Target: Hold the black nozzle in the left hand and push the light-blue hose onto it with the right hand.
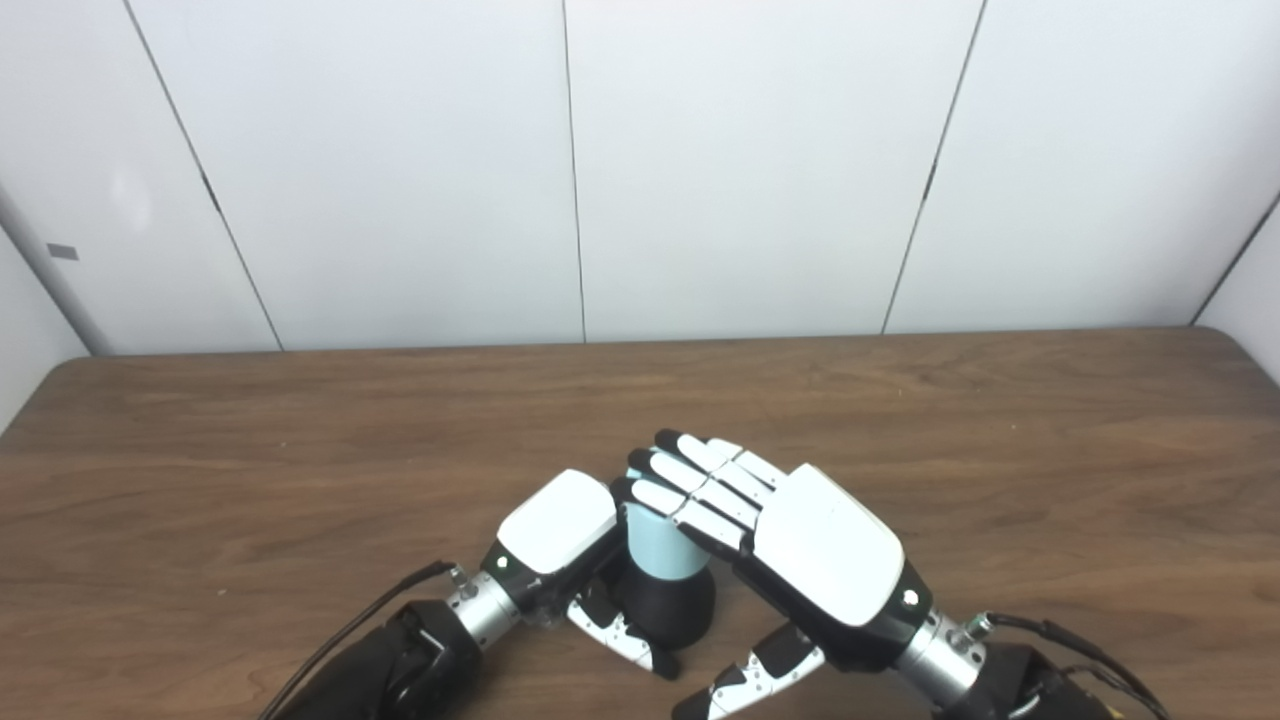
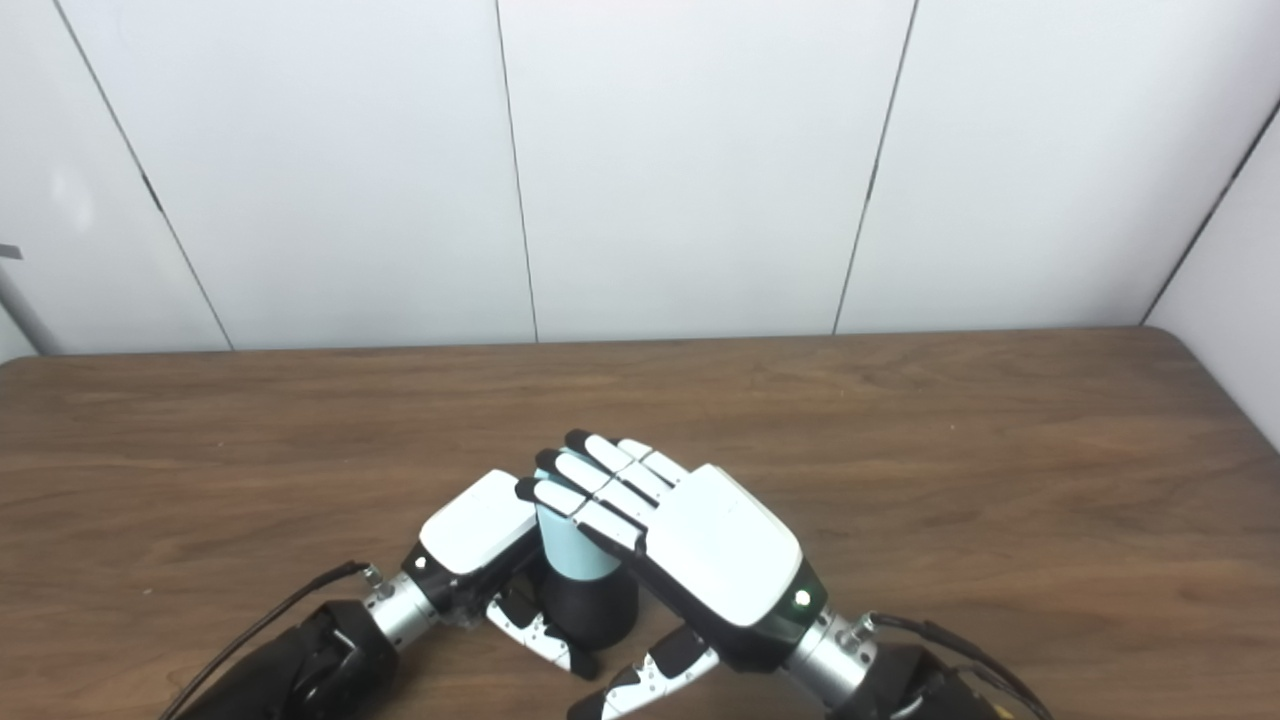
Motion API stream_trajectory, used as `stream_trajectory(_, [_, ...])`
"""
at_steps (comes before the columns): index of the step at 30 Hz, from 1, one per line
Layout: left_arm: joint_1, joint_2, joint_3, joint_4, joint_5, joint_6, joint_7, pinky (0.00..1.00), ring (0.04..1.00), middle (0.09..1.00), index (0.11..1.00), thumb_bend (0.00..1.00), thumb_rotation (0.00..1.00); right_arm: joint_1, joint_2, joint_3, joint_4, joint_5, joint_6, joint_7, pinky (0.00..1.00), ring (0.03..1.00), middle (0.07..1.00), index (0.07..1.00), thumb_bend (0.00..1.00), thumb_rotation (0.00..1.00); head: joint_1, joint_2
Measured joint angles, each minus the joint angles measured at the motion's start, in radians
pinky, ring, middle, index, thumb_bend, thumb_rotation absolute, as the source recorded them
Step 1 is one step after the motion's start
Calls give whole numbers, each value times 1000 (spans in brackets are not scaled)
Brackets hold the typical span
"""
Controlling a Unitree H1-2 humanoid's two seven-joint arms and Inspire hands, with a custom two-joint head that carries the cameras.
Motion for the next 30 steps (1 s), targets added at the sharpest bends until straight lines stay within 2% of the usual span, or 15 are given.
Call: stream_trajectory(30, [0, 0, 0, 0, -2, -1, -1, 126, 164, 239, 483, 516, 40, 9, -8, 7, -1, -17, 0, -13, 833, 912, 917, 878, 814, 706, 0, 2])
